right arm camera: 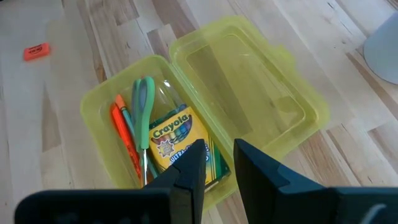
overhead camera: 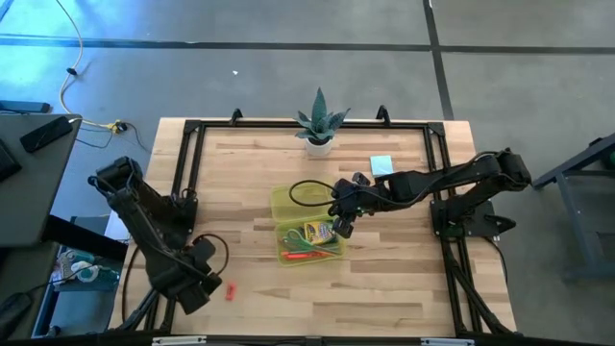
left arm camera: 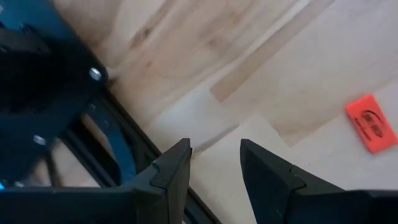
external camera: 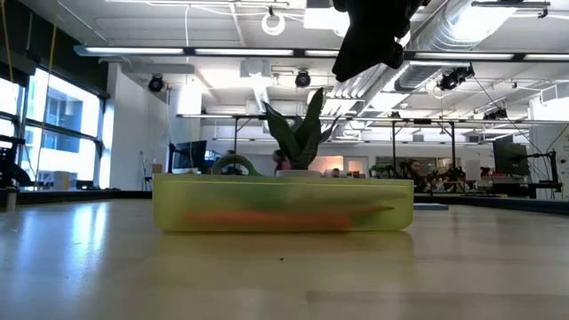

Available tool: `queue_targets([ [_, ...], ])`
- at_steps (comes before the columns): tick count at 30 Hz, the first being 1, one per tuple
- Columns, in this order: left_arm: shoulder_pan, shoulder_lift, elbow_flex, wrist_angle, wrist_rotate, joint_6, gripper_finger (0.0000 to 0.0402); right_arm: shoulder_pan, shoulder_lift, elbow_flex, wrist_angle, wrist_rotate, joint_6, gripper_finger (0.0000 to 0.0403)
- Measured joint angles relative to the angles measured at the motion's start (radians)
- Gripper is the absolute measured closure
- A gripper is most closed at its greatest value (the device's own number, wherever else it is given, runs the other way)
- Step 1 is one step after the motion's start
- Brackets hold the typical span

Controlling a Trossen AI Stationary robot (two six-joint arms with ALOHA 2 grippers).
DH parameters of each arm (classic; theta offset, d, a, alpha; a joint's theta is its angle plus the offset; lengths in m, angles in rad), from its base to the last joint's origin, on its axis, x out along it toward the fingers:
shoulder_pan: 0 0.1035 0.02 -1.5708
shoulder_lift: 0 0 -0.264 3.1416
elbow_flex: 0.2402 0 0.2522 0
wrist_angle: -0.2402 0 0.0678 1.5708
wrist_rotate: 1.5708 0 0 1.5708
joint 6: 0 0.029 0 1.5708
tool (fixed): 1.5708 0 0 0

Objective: Pack school essentials
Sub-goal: Put the orange eraser into the yellow school supply box

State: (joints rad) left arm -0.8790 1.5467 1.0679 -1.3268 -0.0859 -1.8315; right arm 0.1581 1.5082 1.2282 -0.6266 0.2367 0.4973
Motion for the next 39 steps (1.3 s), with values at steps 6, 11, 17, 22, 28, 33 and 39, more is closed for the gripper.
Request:
queue_targets([
  [6,-0.028,0.0,-0.002,0.141,0.003,-0.079,0.0273,0.0,0.0,0.0,-0.004,0.0,0.0,0.0328],
  [11,-0.028,0.0,-0.002,0.226,-0.005,-0.095,0.0273,0.0,0.0,0.0,-0.006,0.0,0.0,0.0328],
  [17,-0.011,0.0,-0.002,0.295,-0.05,-0.032,0.0273,0.0,0.0,0.0,-0.006,0.0,0.0,0.0328],
  [22,0.004,0.0,-0.002,0.309,-0.126,0.002,0.0273,0.0,0.0,0.0,-0.006,0.0,0.0,0.0328],
  [28,0.04,0.0,-0.002,0.308,-0.108,0.021,0.0273,0.0,0.0,0.0,-0.006,0.0,0.0,0.0328],
  [33,0.06,0.002,-0.002,0.308,-0.109,0.067,0.0267,0.0,0.003,0.0,-0.006,0.001,-0.004,0.0328],
  [39,0.091,0.013,-0.002,0.31,-0.084,0.027,0.0236,0.0,0.013,0.0,-0.013,0.001,-0.006,0.0328],
])
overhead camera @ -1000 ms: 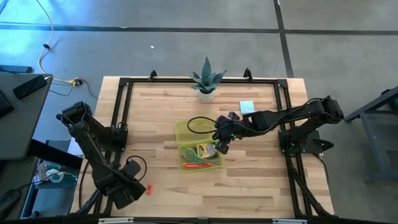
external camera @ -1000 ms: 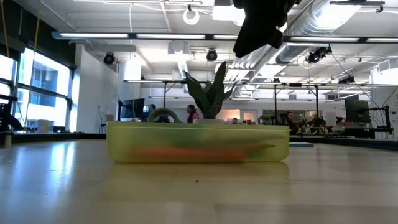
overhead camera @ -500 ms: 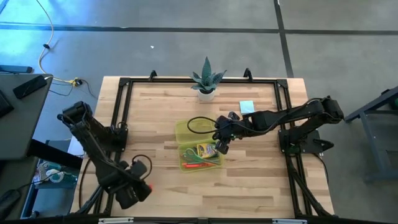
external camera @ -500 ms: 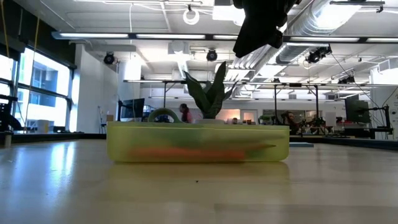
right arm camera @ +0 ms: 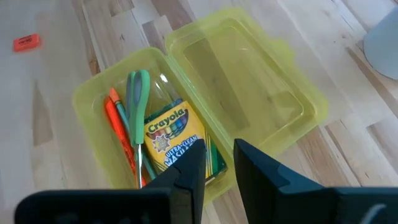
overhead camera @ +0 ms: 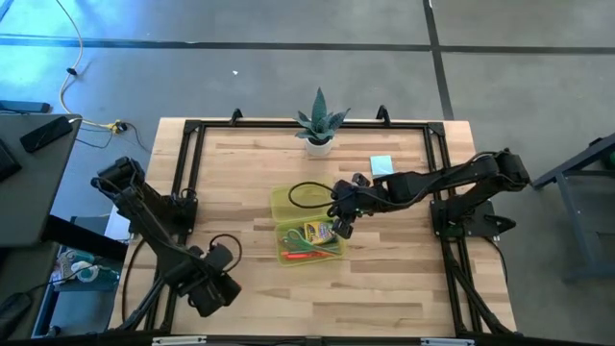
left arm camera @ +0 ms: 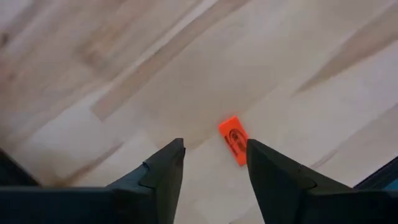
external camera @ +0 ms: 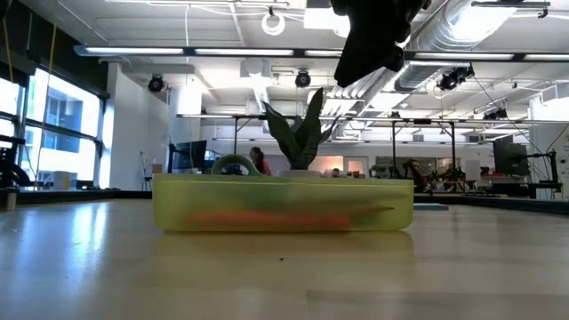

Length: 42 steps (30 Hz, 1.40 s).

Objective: Pack school essentials
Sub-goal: Put the orange eraser into the yellow school supply box

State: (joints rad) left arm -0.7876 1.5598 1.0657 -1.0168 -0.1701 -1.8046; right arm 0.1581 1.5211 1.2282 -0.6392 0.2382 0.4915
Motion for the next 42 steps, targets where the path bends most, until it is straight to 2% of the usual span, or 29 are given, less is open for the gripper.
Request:
queue_targets([
  [6,0.008,0.002,0.0,0.023,0.013,-0.075,0.0216,0.0,0.0,0.0,-0.006,0.023,-0.002,0.0328],
  [13,0.018,0.002,0.0,0.105,0.019,-0.123,0.022,-0.003,0.0,0.0,-0.064,0.02,-0.024,0.0328],
  [26,0.02,0.002,0.0,0.131,-0.026,-0.305,0.0222,0.003,0.0,0.0,-0.15,0.017,-0.021,0.0328],
  [36,0.023,0.002,0.0,0.156,-0.132,-0.342,0.0225,0.003,0.0,0.0,-0.169,0.017,-0.029,0.0328],
  [42,0.024,0.002,0.0,0.156,-0.125,-0.348,0.0229,0.002,-0.001,0.0,-0.19,0.019,-0.054,0.0328],
])
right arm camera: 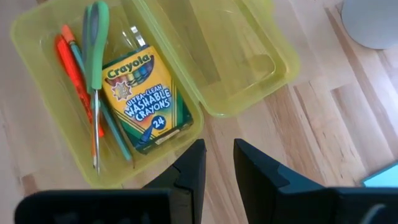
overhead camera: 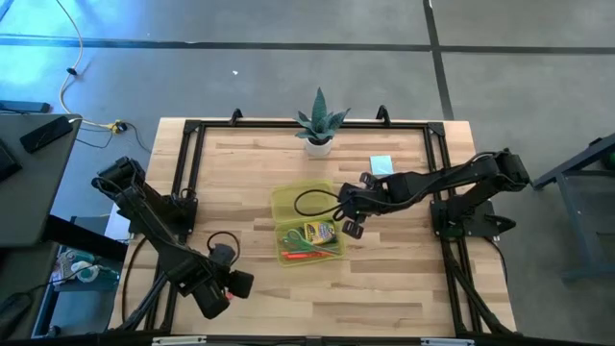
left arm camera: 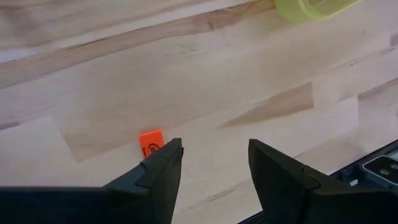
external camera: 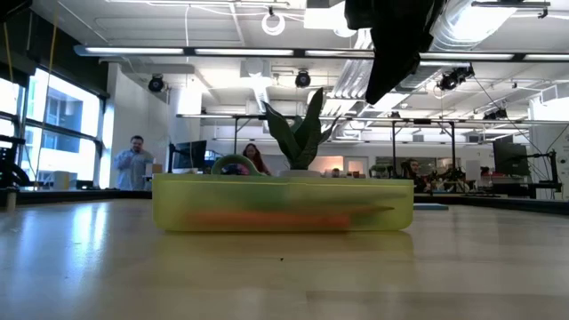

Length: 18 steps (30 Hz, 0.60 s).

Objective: Pack school essentials
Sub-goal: Put the orange eraser into the yellow school supply box

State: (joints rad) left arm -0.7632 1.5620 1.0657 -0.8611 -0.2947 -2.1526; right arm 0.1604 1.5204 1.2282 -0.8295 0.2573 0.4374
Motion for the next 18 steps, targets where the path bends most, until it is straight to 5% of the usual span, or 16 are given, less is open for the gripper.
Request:
queue_targets([
  [18,0.005,0.229,0.0,0.068,0.202,-0.018,0.0254,0.0,0.0,0.0,0.0,0.031,0.01,0.0328],
])
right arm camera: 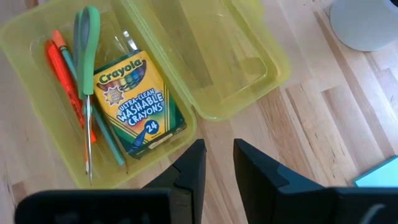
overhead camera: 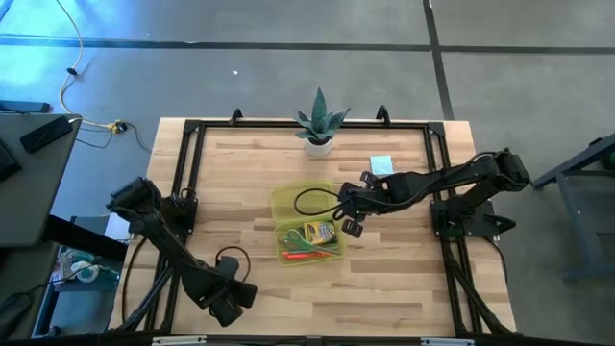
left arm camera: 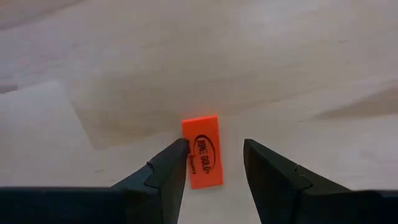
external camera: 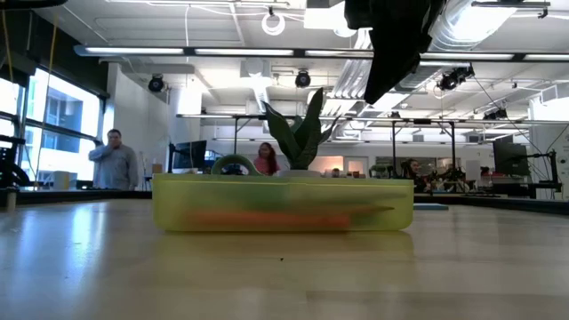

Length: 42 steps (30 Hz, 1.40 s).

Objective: Pack school essentials
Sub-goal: Put the orange eraser into the yellow school supply box

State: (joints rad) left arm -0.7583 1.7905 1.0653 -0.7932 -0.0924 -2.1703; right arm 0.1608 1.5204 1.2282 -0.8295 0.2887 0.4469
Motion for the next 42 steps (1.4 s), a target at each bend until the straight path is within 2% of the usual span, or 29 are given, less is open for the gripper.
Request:
queue_targets([
  [11,0.0,0.016,0.0,-0.018,0.009,-0.013,0.0263,0.0,0.0,0.0,-0.001,0.0,-0.002,0.0328],
  [18,0.0,0.074,0.007,-0.018,0.056,-0.023,0.0271,0.002,0.0,0.0,-0.004,-0.002,-0.001,0.0328],
  [24,-0.001,0.082,0.008,-0.026,0.047,-0.01,0.0277,0.002,0.0,0.0,-0.005,-0.004,-0.003,0.0328],
  [35,-0.003,0.084,0.013,-0.024,-0.012,0.065,0.0339,-0.004,-0.001,0.0,-0.071,-0.002,-0.01,0.0328],
  [42,-0.003,0.09,0.042,-0.04,-0.04,0.119,0.0327,-0.004,-0.01,0.0,-0.096,0.0,-0.01,0.0328],
])
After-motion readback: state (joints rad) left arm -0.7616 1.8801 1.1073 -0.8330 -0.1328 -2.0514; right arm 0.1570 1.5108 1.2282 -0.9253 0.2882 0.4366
